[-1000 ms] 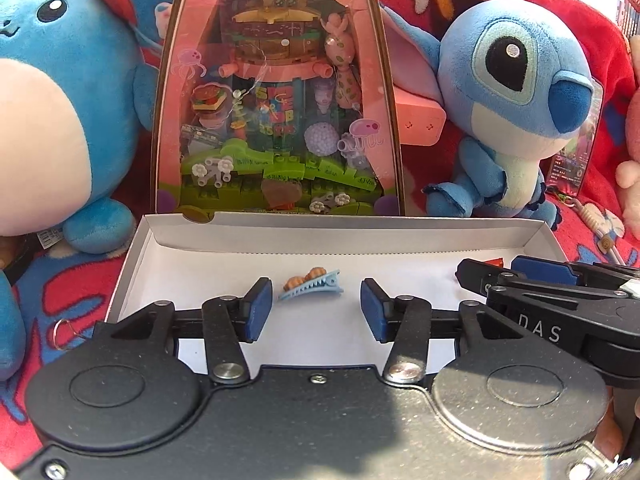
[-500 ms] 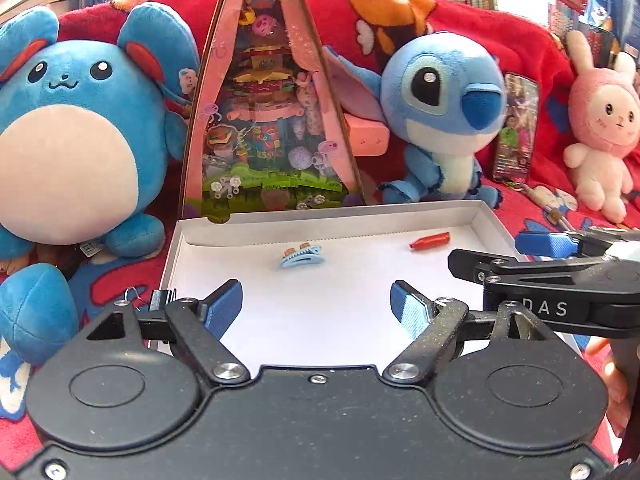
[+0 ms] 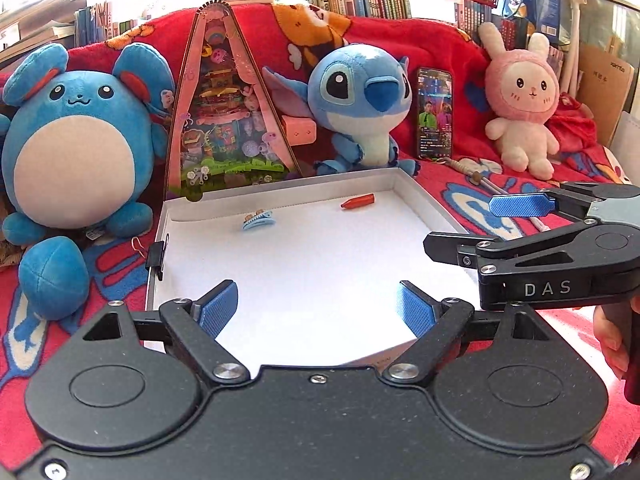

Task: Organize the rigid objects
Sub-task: 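Withdraw both tools from the box back toward the remaining items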

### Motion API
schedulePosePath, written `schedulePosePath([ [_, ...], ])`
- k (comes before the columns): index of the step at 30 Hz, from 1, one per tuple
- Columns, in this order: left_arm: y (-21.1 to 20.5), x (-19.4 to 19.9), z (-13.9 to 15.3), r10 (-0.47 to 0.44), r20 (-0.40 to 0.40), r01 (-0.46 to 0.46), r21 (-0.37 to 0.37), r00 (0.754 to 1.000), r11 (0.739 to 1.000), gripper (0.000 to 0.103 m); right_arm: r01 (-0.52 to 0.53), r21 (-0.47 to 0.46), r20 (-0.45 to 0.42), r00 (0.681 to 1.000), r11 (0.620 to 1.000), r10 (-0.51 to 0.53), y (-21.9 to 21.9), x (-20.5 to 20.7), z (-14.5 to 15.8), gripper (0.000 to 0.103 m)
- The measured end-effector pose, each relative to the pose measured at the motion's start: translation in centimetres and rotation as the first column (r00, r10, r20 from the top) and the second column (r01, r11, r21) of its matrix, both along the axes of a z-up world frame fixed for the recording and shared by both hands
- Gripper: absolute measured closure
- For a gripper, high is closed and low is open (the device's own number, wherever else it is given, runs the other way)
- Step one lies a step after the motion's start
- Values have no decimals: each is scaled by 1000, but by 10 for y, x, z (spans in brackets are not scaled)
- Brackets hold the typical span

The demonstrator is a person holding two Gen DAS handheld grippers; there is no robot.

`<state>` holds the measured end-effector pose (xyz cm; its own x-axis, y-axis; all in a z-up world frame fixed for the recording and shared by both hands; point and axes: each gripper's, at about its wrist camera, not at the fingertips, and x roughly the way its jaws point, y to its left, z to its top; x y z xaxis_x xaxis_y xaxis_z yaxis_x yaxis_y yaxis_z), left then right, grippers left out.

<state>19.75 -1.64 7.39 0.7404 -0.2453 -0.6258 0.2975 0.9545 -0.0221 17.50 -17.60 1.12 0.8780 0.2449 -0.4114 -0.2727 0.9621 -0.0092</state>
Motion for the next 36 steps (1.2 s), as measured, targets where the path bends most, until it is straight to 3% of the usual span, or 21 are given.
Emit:
schedulePosePath([
  [12,13,-63,-10,24,15,-24,-49,1000,999,16,-45,-53,64,997,998,48,-6,-62,-12,0],
  [19,10,-93,-21,67,52,-66,-36,996,997,15,-79,-45,59,995,996,81,-11,-85,-25,0],
  [26,8,-110,-35,80,32,-78,-56,996,995,15,-58,-13,50,997,998,58,-21,-100,-41,0],
  [36,9,-134,-48,106,57,-105,-22,993,994,15,-31,10,32,999,999,30,-33,-121,-65,0],
])
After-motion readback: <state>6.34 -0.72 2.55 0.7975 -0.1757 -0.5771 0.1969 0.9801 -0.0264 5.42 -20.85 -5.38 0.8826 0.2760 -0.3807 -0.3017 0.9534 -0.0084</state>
